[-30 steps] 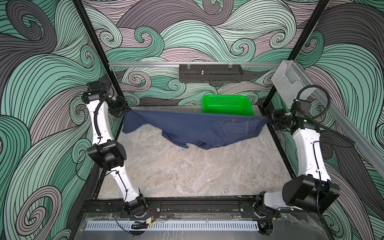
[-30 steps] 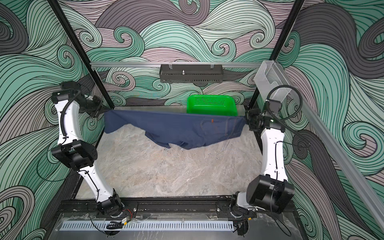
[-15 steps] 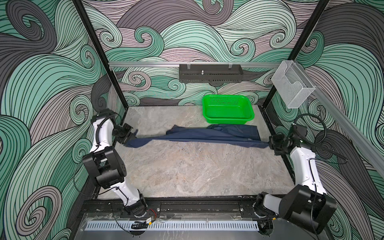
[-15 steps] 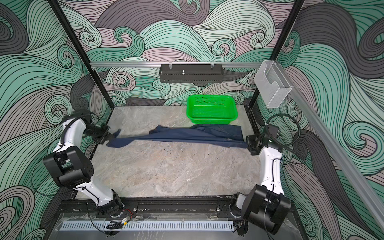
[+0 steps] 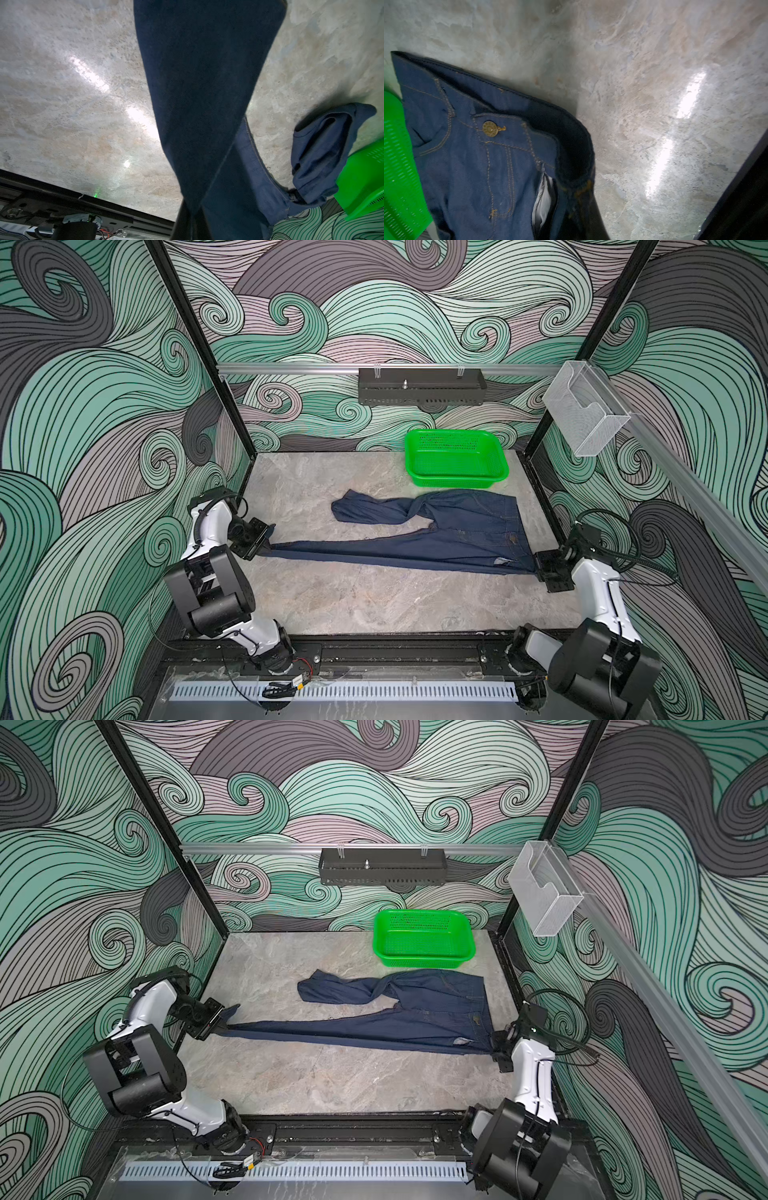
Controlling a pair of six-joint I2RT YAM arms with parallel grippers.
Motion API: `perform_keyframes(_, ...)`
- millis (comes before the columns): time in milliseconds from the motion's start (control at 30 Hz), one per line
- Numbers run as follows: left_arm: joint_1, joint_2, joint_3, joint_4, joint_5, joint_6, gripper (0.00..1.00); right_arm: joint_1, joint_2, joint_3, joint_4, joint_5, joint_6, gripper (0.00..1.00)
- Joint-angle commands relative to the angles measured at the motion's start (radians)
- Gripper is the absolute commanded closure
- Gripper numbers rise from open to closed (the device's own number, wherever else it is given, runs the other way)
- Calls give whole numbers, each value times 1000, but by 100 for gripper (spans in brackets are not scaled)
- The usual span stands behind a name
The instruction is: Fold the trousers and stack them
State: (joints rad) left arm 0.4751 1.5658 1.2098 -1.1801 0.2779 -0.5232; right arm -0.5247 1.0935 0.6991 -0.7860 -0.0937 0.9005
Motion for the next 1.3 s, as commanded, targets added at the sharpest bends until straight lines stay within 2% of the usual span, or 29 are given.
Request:
perform_keyframes(0, 65, -42, -7, 167, -232, 7, 100, -46, -42, -6, 125, 290, -20, 100)
perform_keyframes(200, 93, -79, -71, 175, -230, -14, 100, -49, -80, -66, 126, 312, 2, 100)
perform_keyframes(367, 130, -100, -113, 175, -200, -12, 88, -49, -152, -130, 126, 367, 20, 99)
perform_keyframes(433, 145, -112, -120, 172, -187, -10, 80, -50, -184, -141, 119, 377, 18, 84)
perform_keyframes(500, 154, -131, -123, 161, -178, -10, 62, -50, -208, -139, 101, 380, 16, 67)
perform_keyframes(567, 156, -166, -118, 149, -174, -16, 50, -50, -223, -124, 76, 368, 19, 50)
perform_keyframes(700, 156, -230, -101, 149, -117, -31, 44, -49, -243, -60, 19, 292, 30, 30)
perform_keyframes(800, 156, -252, -86, 152, -48, -23, 42, -49, -239, -3, -36, 244, 45, 21)
perform_keyframes(900, 144, -259, -82, 164, 21, -21, 42, -43, -235, 39, -63, 182, 61, 18)
perform_keyframes(967, 111, -250, -71, 161, 28, -17, 42, -27, -234, 51, -63, 138, 82, 18)
perform_keyframes(1133, -9, -202, -108, 193, 25, -38, 42, 110, -198, 40, 10, 59, 132, 24)
perform_keyframes(1267, -62, -158, -199, 278, 57, -90, 44, 196, -151, -16, 95, 30, 169, 30)
